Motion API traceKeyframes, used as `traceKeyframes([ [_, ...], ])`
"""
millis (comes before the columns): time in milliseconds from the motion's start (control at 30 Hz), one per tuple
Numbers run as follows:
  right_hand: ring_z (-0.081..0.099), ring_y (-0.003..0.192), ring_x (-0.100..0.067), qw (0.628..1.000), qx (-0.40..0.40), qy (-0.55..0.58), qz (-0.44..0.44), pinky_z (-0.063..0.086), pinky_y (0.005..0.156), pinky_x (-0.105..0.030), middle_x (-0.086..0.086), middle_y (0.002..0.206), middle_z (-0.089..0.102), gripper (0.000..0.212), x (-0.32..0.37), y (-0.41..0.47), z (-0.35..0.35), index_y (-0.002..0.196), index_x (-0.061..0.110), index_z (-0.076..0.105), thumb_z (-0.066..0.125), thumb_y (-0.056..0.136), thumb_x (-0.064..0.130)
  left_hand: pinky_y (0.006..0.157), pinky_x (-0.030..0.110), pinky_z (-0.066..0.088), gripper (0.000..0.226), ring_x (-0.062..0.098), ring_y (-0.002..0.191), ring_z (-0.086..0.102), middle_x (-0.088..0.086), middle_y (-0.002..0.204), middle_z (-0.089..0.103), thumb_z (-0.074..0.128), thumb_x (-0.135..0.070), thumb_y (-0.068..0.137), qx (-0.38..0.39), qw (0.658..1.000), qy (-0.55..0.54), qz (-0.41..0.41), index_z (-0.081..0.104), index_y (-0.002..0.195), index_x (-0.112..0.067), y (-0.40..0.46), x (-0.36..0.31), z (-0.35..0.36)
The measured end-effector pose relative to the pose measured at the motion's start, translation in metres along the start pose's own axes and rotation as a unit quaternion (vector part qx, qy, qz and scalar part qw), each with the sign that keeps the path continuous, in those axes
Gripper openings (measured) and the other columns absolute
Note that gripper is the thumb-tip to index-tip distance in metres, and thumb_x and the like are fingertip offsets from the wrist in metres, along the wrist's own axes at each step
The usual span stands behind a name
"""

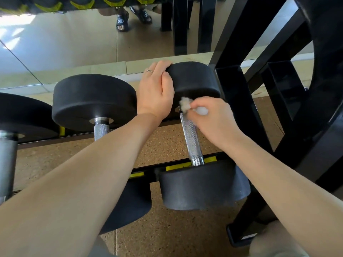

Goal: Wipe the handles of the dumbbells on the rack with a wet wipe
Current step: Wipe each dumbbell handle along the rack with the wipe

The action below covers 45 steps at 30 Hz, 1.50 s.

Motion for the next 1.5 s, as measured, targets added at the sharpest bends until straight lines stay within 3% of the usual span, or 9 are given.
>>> traceKeyframes([
  [100, 0.056, 0.095, -0.015, 0.965, 0.086, -0.172, -0.177, 0.045, 0.083, -0.024, -0.002, 0.106, 0.059, 0.018, 0.036, -0.008, 0.035, 0.102, 0.009, 0.075, 0.059, 0.093, 0.012, 0.081, 0.04, 0.047, 0.045, 0.019, 0.102, 0.054, 0.003, 0.111, 0.063, 0.026, -0.027, 0.098, 0.002, 1.0, 0.0, -0.002, 0.062, 0.12, -0.012, 0.001, 0.0, 0.0],
  [267, 0.043, 0.084, -0.011, 0.939, 0.106, -0.264, -0.191, 0.034, 0.071, -0.021, 0.002, 0.1, 0.04, 0.02, 0.032, -0.012, 0.039, 0.109, 0.011, 0.074, 0.059, 0.095, 0.012, 0.077, 0.038, 0.046, 0.04, 0.02, 0.098, 0.053, 0.002, 0.106, 0.061, 0.029, -0.023, 0.1, 0.003, 1.0, -0.014, -0.002, 0.062, 0.119, -0.012, -0.001, 0.0, 0.0],
  [467, 0.06, 0.078, -0.011, 0.989, 0.019, -0.022, 0.143, 0.046, 0.068, -0.007, -0.006, 0.09, 0.067, 0.018, -0.037, 0.003, 0.007, 0.089, 0.012, 0.075, 0.057, 0.093, 0.012, 0.075, 0.033, 0.043, 0.043, 0.018, 0.096, 0.053, 0.004, 0.104, 0.061, 0.028, -0.025, 0.099, -0.002, 1.0, -0.015, 0.006, 0.063, 0.119, -0.01, -0.002, -0.003, -0.001],
  [567, 0.065, 0.083, -0.023, 0.951, 0.047, 0.116, 0.284, 0.055, 0.083, -0.04, -0.01, 0.087, 0.071, 0.016, -0.064, -0.005, 0.028, 0.081, 0.011, 0.074, 0.059, 0.086, 0.009, 0.075, 0.032, 0.044, 0.043, 0.017, 0.096, 0.054, 0.003, 0.104, 0.061, 0.028, -0.026, 0.1, -0.001, 1.0, -0.019, 0.004, 0.063, 0.119, -0.011, -0.002, -0.002, -0.001],
  [733, 0.058, 0.083, -0.008, 0.994, 0.087, -0.062, 0.036, 0.042, 0.065, -0.015, 0.004, 0.092, 0.063, 0.014, -0.005, -0.005, 0.005, 0.09, 0.021, 0.074, 0.061, 0.091, 0.018, 0.074, 0.031, 0.042, 0.042, 0.018, 0.098, 0.054, 0.003, 0.107, 0.062, 0.028, -0.024, 0.099, -0.006, 1.0, -0.014, 0.004, 0.063, 0.119, -0.011, -0.002, -0.002, -0.002],
  [867, 0.051, 0.086, -0.01, 0.937, 0.231, -0.205, -0.161, 0.044, 0.072, -0.021, 0.006, 0.105, 0.045, 0.028, 0.031, -0.025, 0.049, 0.117, 0.018, 0.071, 0.055, 0.095, 0.009, 0.074, 0.034, 0.046, 0.042, 0.018, 0.099, 0.054, 0.002, 0.107, 0.062, 0.028, -0.025, 0.1, -0.001, 1.0, -0.013, -0.002, 0.063, 0.12, -0.012, -0.002, -0.001, 0.0],
  [1067, 0.045, 0.08, -0.001, 0.932, 0.293, -0.2, -0.075, 0.033, 0.064, -0.011, 0.012, 0.102, 0.041, 0.026, 0.008, -0.029, 0.036, 0.11, 0.028, 0.074, 0.061, 0.091, 0.015, 0.074, 0.032, 0.045, 0.046, 0.018, 0.099, 0.054, 0.002, 0.106, 0.062, 0.025, -0.03, 0.098, -0.002, 1.0, -0.018, 0.0, 0.063, 0.12, -0.013, -0.001, 0.0, 0.0],
  [1267, 0.061, 0.083, -0.004, 0.949, 0.268, -0.101, 0.131, 0.047, 0.075, -0.025, 0.014, 0.088, 0.066, 0.013, -0.032, -0.032, 0.003, 0.086, 0.025, 0.077, 0.064, 0.086, 0.023, 0.076, 0.031, 0.045, 0.044, 0.017, 0.101, 0.054, 0.001, 0.107, 0.062, 0.027, -0.027, 0.099, -0.003, 1.0, -0.023, -0.006, 0.063, 0.121, -0.013, -0.002, 0.0, -0.001],
  [1500, 0.053, 0.062, -0.011, 0.911, 0.366, -0.157, 0.106, 0.041, 0.061, -0.026, 0.005, 0.061, 0.055, 0.028, -0.026, -0.053, 0.02, 0.061, 0.015, 0.065, 0.064, 0.086, 0.028, 0.077, 0.032, 0.047, 0.047, 0.017, 0.101, 0.054, 0.002, 0.108, 0.062, 0.025, -0.03, 0.098, -0.001, 1.0, -0.021, -0.008, 0.063, 0.121, -0.013, -0.002, -0.001, -0.001],
])
Point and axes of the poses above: each hand's wrist, its own y-axis towards the middle knuckle, its own z-axis out of the palm, x = y × z, the point moved 10 cm from there along y, towards the middle knuckle
